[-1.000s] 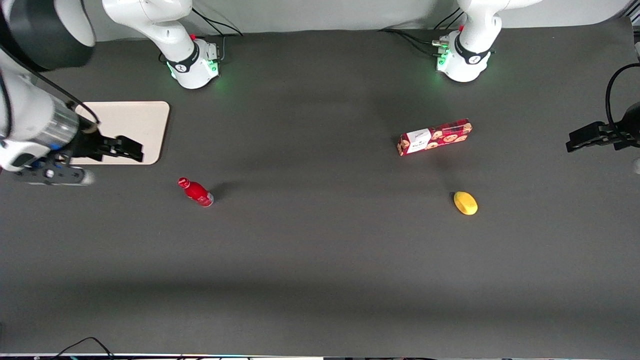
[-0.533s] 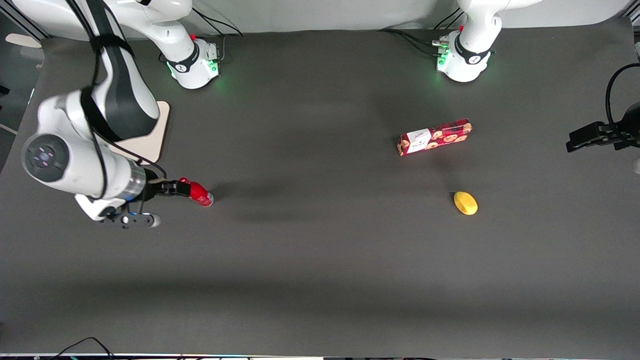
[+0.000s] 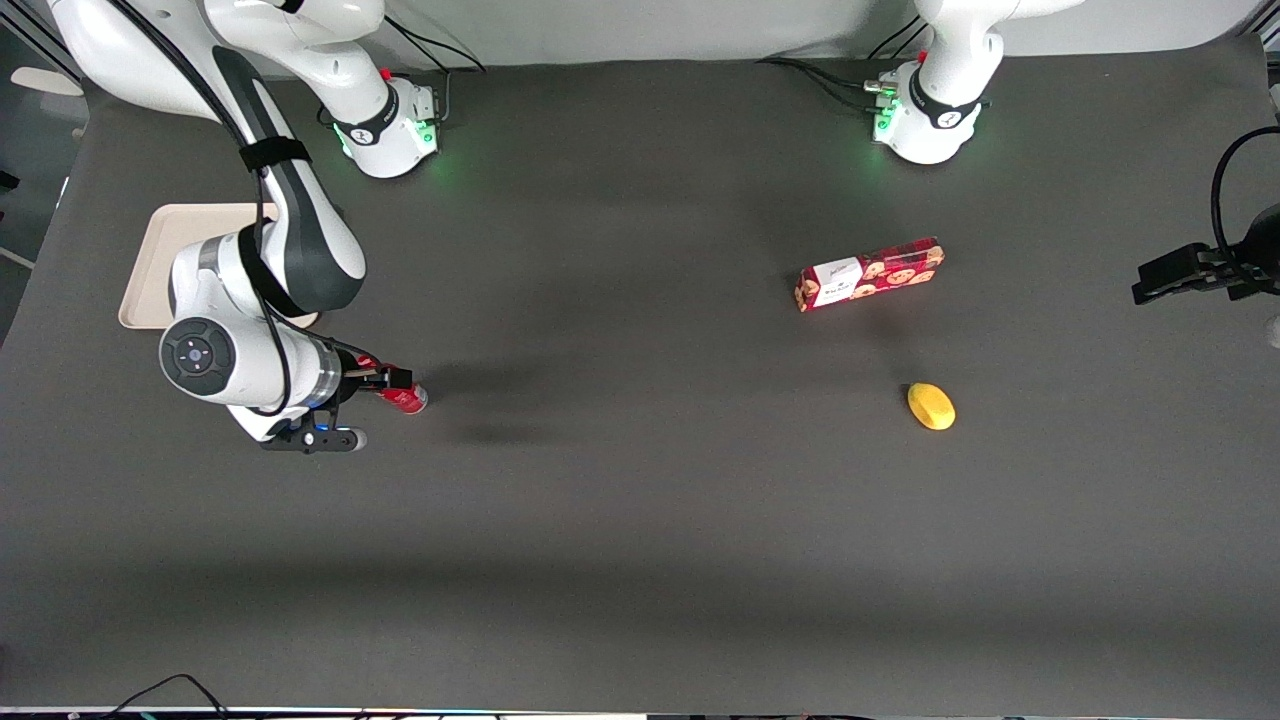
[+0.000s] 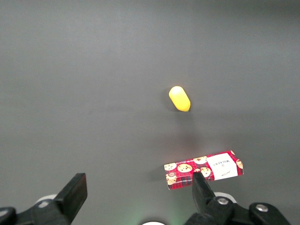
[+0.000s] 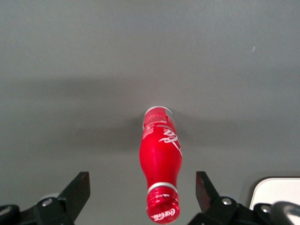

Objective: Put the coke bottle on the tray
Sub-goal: 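Align the right gripper over the bottle cap end and close on it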

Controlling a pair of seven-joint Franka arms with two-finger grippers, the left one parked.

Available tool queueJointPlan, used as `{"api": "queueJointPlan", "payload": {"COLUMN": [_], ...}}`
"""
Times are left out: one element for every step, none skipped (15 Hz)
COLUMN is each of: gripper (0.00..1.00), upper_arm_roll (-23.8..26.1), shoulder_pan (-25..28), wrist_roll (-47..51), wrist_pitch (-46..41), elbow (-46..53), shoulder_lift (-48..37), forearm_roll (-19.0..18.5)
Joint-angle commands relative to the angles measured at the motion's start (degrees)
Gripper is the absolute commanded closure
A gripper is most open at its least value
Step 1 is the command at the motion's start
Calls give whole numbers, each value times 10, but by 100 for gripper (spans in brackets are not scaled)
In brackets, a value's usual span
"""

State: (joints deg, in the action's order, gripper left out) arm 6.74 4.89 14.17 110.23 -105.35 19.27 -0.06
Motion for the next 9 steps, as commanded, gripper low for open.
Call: {"api": "queueJointPlan", "payload": {"gripper": [0, 0, 2, 8, 15, 22, 25, 26, 26], "upper_arm_roll": [-3, -4, -6, -6, -5, -5, -5, -5, -6], "shoulder_pan": [-2, -2, -2, -2, -2, -2, -2, -2, -2], "wrist_roll": [12, 11, 10, 10, 10, 10, 10, 12, 14], "wrist_pitch": [17, 22, 22, 22, 22, 24, 28, 45, 62], "elbow": [-62, -80, -85, -86, -86, -89, -96, -111, -123], "shoulder_lift": [-46, -59, -65, -68, -70, -72, -83, -94, -106], "forearm_roll": [-7, -8, -9, -12, -12, -12, -12, -12, -12]}}
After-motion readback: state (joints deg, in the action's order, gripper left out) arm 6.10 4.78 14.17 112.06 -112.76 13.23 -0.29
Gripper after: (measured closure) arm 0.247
